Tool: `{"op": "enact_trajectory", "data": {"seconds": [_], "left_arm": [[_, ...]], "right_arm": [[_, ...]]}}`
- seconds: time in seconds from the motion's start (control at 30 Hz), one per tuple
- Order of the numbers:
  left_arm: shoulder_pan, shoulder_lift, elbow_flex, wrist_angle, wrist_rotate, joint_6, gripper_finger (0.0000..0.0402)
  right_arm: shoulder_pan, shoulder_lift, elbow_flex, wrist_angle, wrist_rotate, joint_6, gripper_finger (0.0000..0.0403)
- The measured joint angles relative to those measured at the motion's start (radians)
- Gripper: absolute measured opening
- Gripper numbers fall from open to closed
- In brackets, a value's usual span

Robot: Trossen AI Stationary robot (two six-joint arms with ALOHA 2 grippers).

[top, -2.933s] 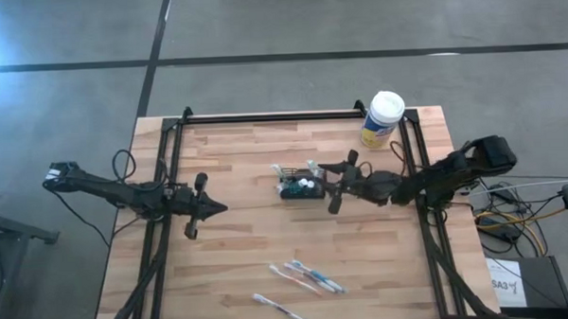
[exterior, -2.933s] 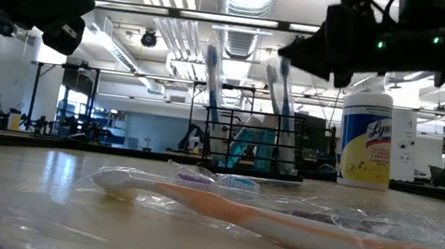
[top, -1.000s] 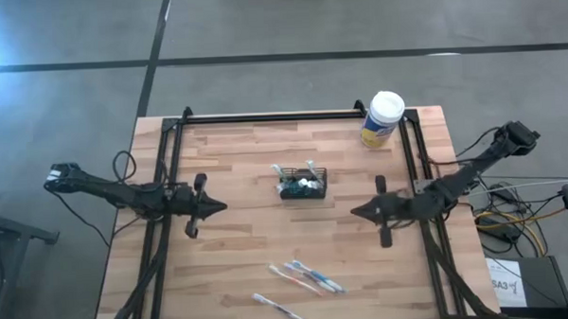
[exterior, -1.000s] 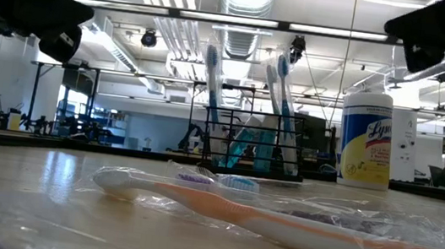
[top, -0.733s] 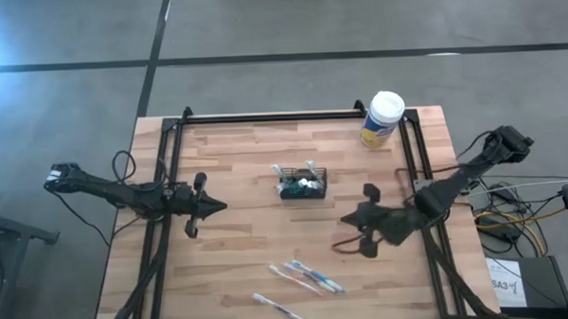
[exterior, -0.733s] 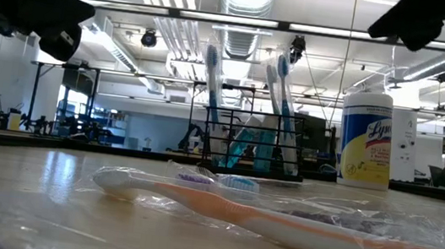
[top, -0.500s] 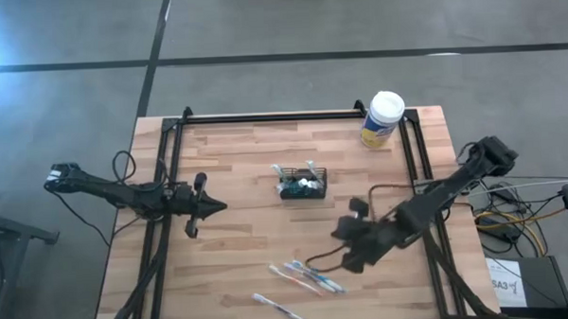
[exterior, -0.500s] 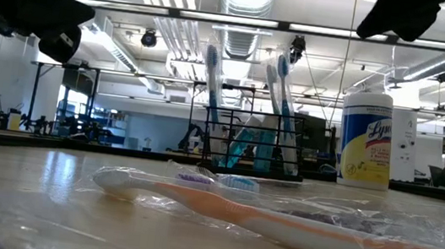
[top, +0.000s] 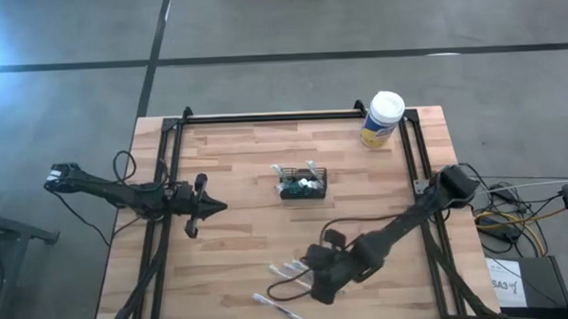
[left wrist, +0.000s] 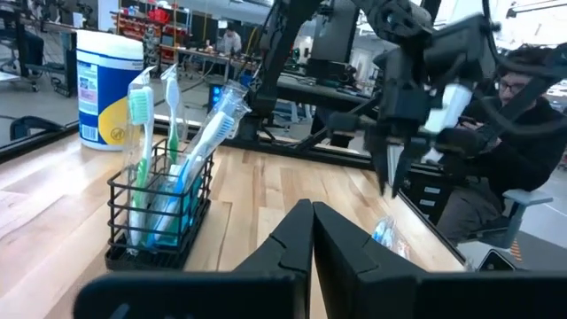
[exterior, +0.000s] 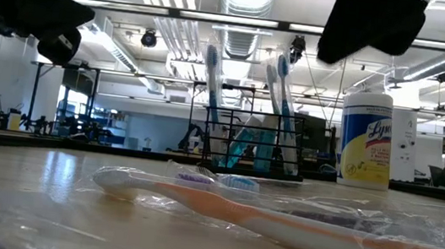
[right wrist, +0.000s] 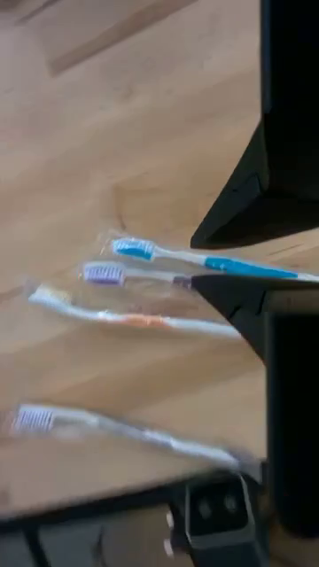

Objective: Pick & Place toothbrushing station
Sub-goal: Put the blue toothbrush into the black wire organizer

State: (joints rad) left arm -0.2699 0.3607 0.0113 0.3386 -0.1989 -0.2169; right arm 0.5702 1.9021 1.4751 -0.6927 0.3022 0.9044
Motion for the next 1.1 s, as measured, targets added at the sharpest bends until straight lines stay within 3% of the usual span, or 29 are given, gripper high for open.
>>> {"op": "enact_trajectory", "data": {"seconds": [0.2, 0.43, 1.1], "left_arm": [[0.000, 0.000, 0.000, -0.003, 0.033, 0.008, 0.0012], [0.000, 0.000, 0.000, -0.003, 0.037, 0.032, 0.0009], [0.000, 0.000, 0.000, -0.022, 0.047, 0.014, 0.0011]], "right_arm": [[-0.017, 0.125, 0.093, -0.071, -0.073, 0.058, 0.0117], [-0.046, 0.187, 0.099, -0.085, -0.101, 0.057, 0.0159], [-0.058, 0.185, 0.054, -0.077, -0.145, 0.047, 0.0155]]}}
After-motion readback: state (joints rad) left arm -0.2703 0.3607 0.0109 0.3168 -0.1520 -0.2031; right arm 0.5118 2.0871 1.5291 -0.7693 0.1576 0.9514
